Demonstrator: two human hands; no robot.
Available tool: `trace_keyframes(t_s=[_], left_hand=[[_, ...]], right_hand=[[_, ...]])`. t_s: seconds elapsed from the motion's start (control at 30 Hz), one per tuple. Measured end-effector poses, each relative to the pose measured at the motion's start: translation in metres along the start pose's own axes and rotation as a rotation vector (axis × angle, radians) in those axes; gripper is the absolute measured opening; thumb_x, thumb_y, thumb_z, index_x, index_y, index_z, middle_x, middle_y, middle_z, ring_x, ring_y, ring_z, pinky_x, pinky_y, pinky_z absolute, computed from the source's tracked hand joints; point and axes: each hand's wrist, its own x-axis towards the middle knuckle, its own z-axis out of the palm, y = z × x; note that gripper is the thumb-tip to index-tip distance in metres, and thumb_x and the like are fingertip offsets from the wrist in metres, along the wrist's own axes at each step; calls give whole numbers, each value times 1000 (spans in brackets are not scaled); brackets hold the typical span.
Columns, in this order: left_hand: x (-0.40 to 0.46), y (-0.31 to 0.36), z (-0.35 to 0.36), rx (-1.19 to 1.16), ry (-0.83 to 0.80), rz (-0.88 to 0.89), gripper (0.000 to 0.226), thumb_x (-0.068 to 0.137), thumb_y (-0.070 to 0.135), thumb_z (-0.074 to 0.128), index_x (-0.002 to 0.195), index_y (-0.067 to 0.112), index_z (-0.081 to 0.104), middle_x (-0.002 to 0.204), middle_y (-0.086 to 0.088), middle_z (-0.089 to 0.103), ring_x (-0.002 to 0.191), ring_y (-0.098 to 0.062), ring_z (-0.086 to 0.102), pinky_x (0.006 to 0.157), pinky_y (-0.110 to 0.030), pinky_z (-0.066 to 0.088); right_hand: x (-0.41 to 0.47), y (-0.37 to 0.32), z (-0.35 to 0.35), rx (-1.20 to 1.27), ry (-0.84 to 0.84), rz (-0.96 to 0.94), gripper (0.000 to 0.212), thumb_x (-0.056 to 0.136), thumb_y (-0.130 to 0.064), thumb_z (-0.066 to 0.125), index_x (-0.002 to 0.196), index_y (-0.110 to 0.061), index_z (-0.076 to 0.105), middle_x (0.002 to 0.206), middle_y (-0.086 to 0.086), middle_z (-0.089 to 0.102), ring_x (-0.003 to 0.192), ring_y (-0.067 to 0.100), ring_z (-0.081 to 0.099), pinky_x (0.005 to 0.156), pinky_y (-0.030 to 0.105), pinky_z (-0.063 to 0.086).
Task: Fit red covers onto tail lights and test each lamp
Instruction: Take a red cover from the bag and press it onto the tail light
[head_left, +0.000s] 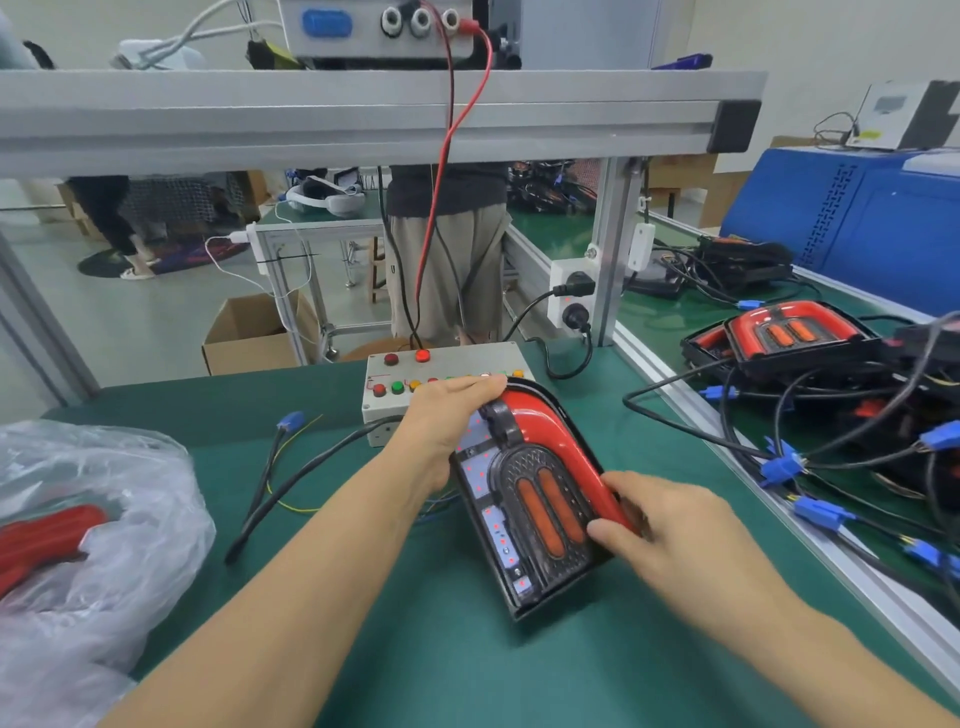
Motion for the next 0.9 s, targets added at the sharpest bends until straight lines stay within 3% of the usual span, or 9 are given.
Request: trace_keyframes(t_s=[0.1, 0.23, 0.3, 0.37, 0.47, 0.6, 0.7, 0.77, 0.9], left_hand=[[2, -1, -3, 37, 3, 6, 10, 86, 19, 69, 85, 10, 73, 80, -9, 75, 68, -19, 71, 61, -27, 57], [3, -6, -1, 116, 0, 63, 16, 89, 23, 65, 84, 11, 74, 78, -5, 75, 68, -10, 70, 61, -16, 53], [3, -9, -1, 184, 1, 73, 20, 90, 26, 64, 89, 9, 75, 82, -5, 75, 77, -12, 70, 74, -19, 53], [4, -11, -2, 228, 1, 74, 22, 89, 27, 65, 94, 8, 75, 85, -4, 75, 87, -16, 69, 85, -25, 51], [5, -11, -4, 279, -1, 90, 15, 89, 28, 66, 81, 18, 74, 74, 9, 74, 80, -3, 66, 73, -14, 48], [4, -15, -7, 268, -7, 40, 18, 89, 30, 65, 81, 17, 74, 75, 6, 75, 65, 4, 66, 62, -10, 46], [3, -17, -7, 215, -27, 9, 20, 90, 29, 64, 85, 13, 74, 72, 5, 74, 60, 3, 67, 50, -6, 46], [4, -17, -8, 229, -42, 4, 22, 90, 31, 64, 86, 12, 74, 76, 3, 75, 66, 0, 69, 60, -10, 49], [2, -17, -11, 239, -106, -1, 33, 75, 40, 74, 93, 13, 75, 91, -9, 75, 92, -22, 71, 96, -38, 48]], right_hand=[[-4, 7, -1, 78, 134, -82, 33, 90, -32, 65, 122, -24, 65, 87, -12, 62, 83, 17, 61, 77, 35, 49], [-11, 11, 9, 207, 234, -97, 27, 86, -20, 72, 113, -22, 71, 80, -12, 65, 70, 6, 56, 69, 20, 44], [-13, 10, 11, 366, 209, -63, 27, 85, -19, 71, 112, -25, 71, 88, -14, 70, 80, 6, 61, 75, 20, 46], [-16, 9, 11, 270, 229, -133, 26, 89, -23, 65, 115, -18, 70, 84, -13, 67, 74, 7, 58, 71, 22, 46], [-20, 9, 7, 67, 267, -204, 32, 89, -24, 59, 115, -8, 70, 72, -10, 52, 64, 5, 44, 61, 18, 39], [-18, 15, 7, 239, 173, -146, 34, 85, -15, 73, 119, -18, 70, 70, -23, 51, 69, -9, 49, 66, 4, 36], [-18, 13, 11, 354, 146, -162, 33, 87, -22, 72, 119, -24, 69, 79, -21, 63, 72, -2, 56, 66, 5, 38], [-18, 13, 12, 396, 140, -154, 36, 84, -22, 72, 120, -25, 69, 86, -25, 65, 71, -1, 57, 64, 6, 39], [-17, 12, 12, 336, 123, -135, 37, 85, -25, 73, 121, -26, 68, 81, -27, 61, 70, -4, 55, 64, 6, 37]])
